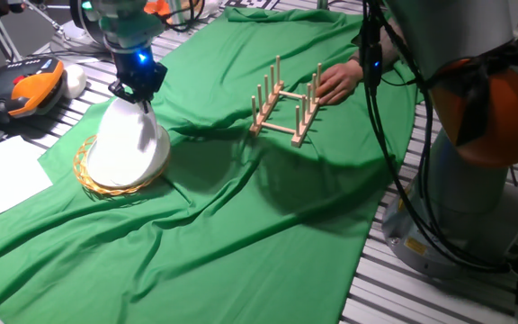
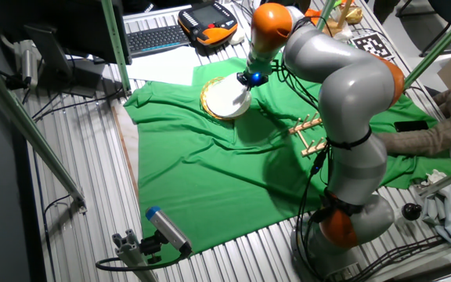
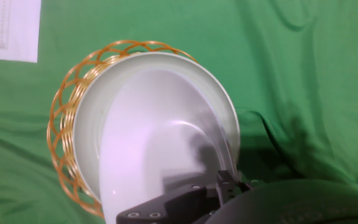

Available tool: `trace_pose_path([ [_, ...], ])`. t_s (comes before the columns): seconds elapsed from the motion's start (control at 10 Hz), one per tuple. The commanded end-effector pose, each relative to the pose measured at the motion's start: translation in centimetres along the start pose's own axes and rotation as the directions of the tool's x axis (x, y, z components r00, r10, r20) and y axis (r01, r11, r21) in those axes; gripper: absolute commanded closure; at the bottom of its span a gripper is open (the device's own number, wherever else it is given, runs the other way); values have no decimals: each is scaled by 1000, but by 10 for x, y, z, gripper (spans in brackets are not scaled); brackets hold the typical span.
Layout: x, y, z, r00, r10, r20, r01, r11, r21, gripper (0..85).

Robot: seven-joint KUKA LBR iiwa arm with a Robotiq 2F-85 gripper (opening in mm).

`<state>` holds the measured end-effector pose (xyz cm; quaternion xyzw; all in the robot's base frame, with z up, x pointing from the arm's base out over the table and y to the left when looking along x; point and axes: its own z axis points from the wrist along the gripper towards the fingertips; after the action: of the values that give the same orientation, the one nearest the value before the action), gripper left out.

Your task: Take the dish off the dish rack

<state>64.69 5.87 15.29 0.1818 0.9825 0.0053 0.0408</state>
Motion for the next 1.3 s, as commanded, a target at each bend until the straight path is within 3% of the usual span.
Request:
trace_pose_path([
  [0.0, 0, 0, 2, 1000, -6, 13, 6, 1000, 14, 680],
  [0.1, -1, 0, 4, 1000, -3, 20, 3, 1000, 14, 510],
  [0.2, -1, 0, 6, 1000, -3, 19, 3, 1000, 9, 510],
  [0.3, -2, -2, 8, 999, -16, 39, 15, 1000, 18, 510],
  [0.7, -5, -5, 3, 998, -63, 27, 62, 997, 41, 510],
  [0.8, -3, -4, -4, 996, -87, 23, 86, 994, 63, 680],
  [0.9, 0, -4, -16, 992, -129, 7, 128, 989, 80, 680],
  [1.0, 4, -5, -30, 984, -171, -40, 174, 981, 83, 850],
  [1.2, 11, -9, -48, 971, -223, -84, 230, 970, 84, 850],
])
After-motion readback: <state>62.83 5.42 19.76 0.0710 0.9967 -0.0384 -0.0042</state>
